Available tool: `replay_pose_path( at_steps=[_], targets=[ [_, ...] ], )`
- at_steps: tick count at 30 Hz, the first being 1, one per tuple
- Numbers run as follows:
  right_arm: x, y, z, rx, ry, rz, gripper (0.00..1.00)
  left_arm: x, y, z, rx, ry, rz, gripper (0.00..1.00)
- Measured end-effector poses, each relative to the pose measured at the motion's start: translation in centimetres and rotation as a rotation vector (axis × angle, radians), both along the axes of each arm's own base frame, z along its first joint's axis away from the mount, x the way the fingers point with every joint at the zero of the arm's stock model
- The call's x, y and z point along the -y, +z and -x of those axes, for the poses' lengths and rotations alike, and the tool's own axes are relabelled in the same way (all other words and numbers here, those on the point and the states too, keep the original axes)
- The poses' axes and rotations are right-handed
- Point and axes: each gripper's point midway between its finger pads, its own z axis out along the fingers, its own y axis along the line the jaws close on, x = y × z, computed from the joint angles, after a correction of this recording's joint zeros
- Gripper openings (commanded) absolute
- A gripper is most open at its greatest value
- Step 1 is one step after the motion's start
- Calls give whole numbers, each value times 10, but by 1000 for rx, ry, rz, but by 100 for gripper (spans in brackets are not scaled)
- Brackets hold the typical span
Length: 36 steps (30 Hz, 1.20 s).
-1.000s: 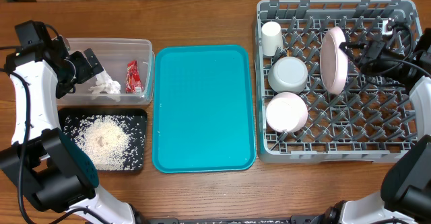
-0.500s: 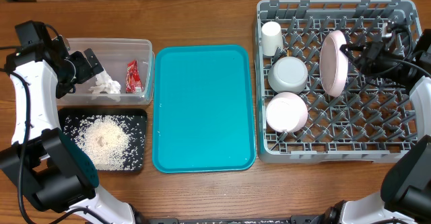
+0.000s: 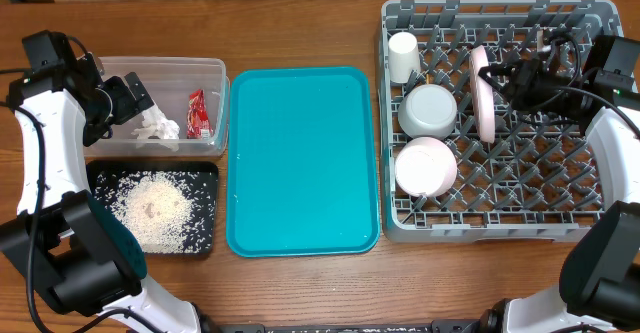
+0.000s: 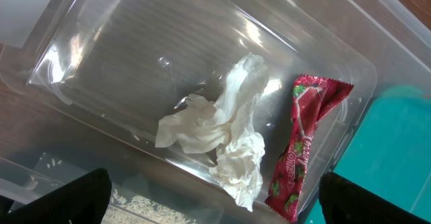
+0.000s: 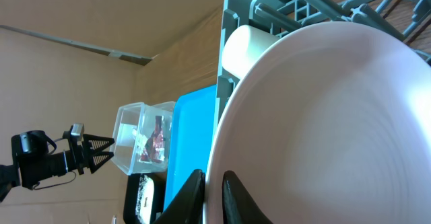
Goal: Sort waste into correct bins and load items into the dishwasher
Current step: 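Stand plate upright between rack tines with right gripper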
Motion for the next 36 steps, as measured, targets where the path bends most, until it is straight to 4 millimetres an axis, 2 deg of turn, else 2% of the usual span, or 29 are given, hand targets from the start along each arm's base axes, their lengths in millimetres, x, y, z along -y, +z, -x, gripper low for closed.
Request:
replay_pose_path(
  at_steps=[5,8,15,23,36],
  targets=[
    [1,-1,-1,-1,-6,9,11,0,0,0,0,0,0,100],
    [4,-1,-1,-2,-22,31,16,0,0,0,0,0,0,100],
    [14,-1,-6,1,-67,97,16,0,0,0,0,0,0,100],
    [32,2,-12,1,-147,204,6,0,0,0,0,0,0,100],
    [31,2,-8,-32,-157,194,4,0,0,0,0,0,0,100]
  ],
)
